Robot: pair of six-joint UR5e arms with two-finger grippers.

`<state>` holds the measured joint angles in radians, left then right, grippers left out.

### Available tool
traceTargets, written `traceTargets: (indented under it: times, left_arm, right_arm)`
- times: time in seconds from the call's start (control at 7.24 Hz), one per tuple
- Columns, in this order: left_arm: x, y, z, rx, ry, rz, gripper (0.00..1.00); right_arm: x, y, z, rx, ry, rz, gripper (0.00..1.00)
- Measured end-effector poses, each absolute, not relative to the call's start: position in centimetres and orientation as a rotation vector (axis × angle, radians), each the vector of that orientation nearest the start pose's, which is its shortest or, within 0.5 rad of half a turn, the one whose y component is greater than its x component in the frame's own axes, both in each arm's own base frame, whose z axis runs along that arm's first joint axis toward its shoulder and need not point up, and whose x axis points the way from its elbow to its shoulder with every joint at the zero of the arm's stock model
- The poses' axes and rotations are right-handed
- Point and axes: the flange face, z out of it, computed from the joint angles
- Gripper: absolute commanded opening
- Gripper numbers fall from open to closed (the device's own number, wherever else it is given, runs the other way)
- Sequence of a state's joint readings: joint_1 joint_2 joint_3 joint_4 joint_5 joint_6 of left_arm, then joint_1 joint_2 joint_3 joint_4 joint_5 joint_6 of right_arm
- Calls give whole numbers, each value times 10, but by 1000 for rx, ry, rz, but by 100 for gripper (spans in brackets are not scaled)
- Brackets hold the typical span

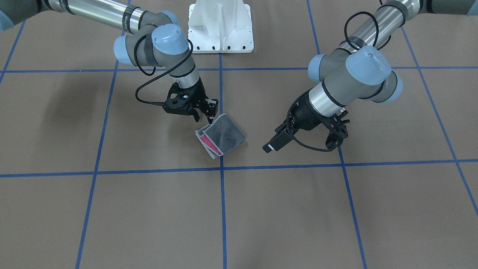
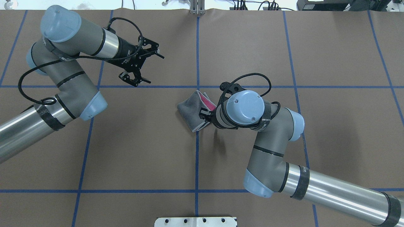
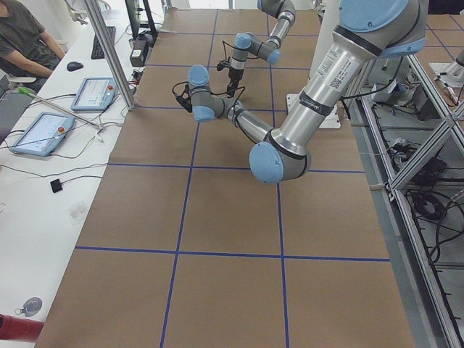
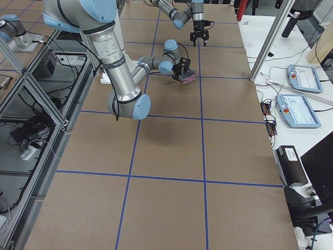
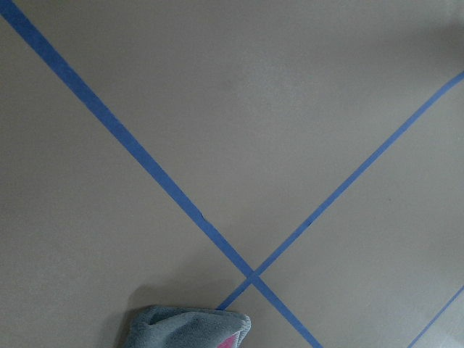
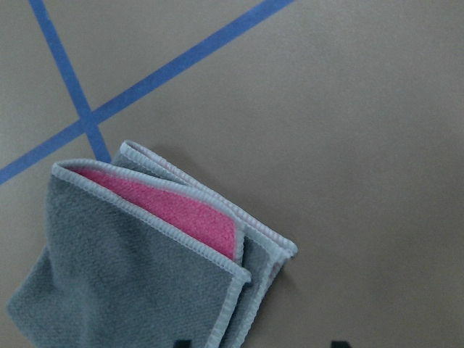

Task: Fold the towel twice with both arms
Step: 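Withdraw the left gripper while the right gripper moves onto the folded towel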

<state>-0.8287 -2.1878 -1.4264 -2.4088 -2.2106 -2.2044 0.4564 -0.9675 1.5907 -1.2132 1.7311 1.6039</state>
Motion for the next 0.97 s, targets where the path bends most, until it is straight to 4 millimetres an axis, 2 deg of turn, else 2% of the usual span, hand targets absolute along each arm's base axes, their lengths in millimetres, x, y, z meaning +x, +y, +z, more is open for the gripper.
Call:
traceTargets:
  times: [0.41, 0.97]
  left_arm:
    - [422, -563, 257, -430, 1338, -806, 100]
    - [424, -564, 261, -424, 1333, -817, 100]
  right_arm:
    - [-575, -414, 255, 108, -1013, 330, 45]
    - [-573, -428, 257, 172, -1039, 295, 44]
